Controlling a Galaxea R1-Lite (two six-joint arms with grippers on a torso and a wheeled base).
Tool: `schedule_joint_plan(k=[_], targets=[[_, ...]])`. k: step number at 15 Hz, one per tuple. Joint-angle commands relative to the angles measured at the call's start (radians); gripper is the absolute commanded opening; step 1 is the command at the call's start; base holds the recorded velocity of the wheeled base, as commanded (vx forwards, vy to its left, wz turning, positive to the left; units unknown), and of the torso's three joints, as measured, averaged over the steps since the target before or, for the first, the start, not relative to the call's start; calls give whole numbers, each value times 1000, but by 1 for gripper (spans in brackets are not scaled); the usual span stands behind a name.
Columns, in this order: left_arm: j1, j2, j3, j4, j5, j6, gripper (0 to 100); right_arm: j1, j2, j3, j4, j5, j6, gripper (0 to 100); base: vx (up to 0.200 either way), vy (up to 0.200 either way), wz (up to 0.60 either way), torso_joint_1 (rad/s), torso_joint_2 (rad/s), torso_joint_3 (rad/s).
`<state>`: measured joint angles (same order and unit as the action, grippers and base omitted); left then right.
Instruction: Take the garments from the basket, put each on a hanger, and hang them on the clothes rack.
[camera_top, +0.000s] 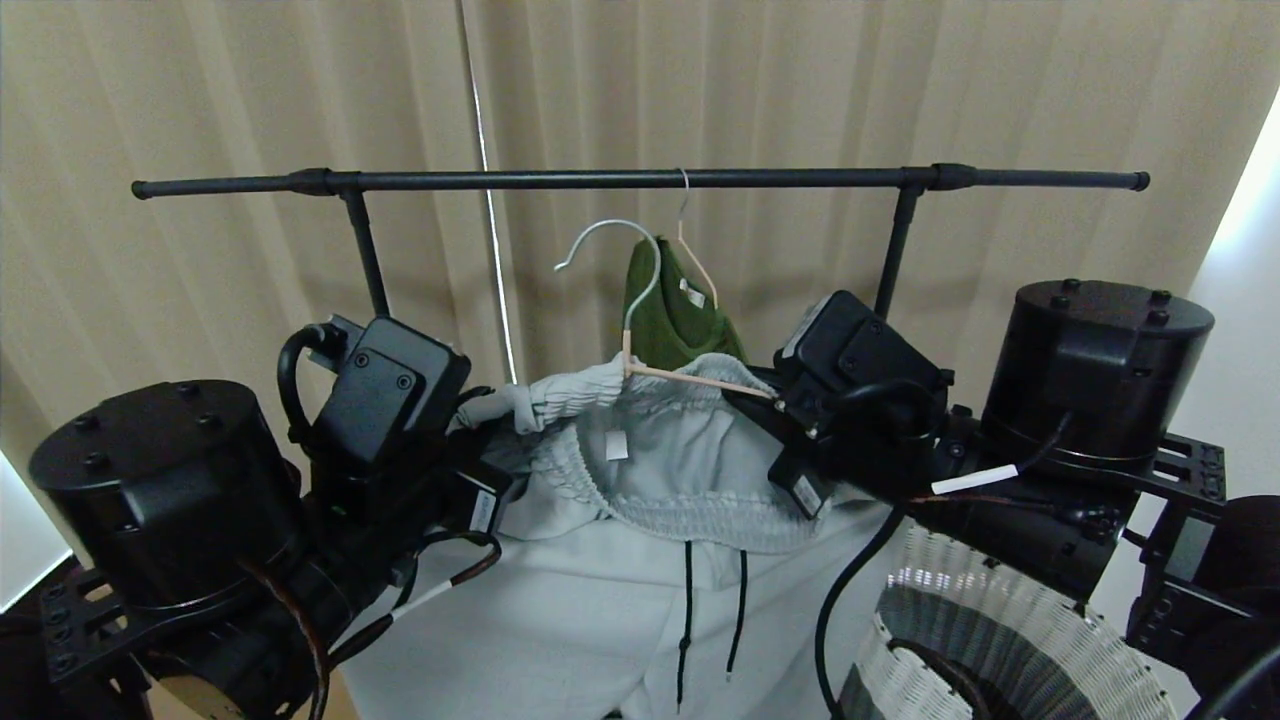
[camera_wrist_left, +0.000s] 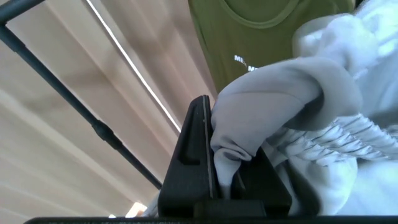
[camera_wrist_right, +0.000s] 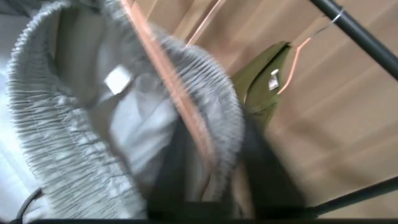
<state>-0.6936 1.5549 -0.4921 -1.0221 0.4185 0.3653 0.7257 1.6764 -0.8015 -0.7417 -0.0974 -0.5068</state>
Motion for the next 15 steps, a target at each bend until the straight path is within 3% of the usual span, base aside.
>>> schedule_joint_plan(k=[1, 3, 8, 13, 15], targets=[[-6, 5, -6, -1, -1, -2, 100, 0, -15, 5, -1, -1, -19, 0, 0, 0, 0, 0, 0, 0], [-24, -9, -8, -1, -4, -6, 100, -6, -35, 22, -4, -1, -53, 0, 0, 0, 0, 0, 0, 0], [-18, -141, 102, 0, -116, -13, 100, -81, -127, 100, -38, -1, -84, 0, 0, 0, 0, 0, 0, 0], [65, -179, 221, 0, -121, -22, 100, -114, -195, 120, -38, 1, -99, 0, 0, 0, 0, 0, 0, 0], [140, -170, 297, 0, -164, -68, 100, -114, -233, 119, -39, 10, -98, 0, 0, 0, 0, 0, 0, 0]])
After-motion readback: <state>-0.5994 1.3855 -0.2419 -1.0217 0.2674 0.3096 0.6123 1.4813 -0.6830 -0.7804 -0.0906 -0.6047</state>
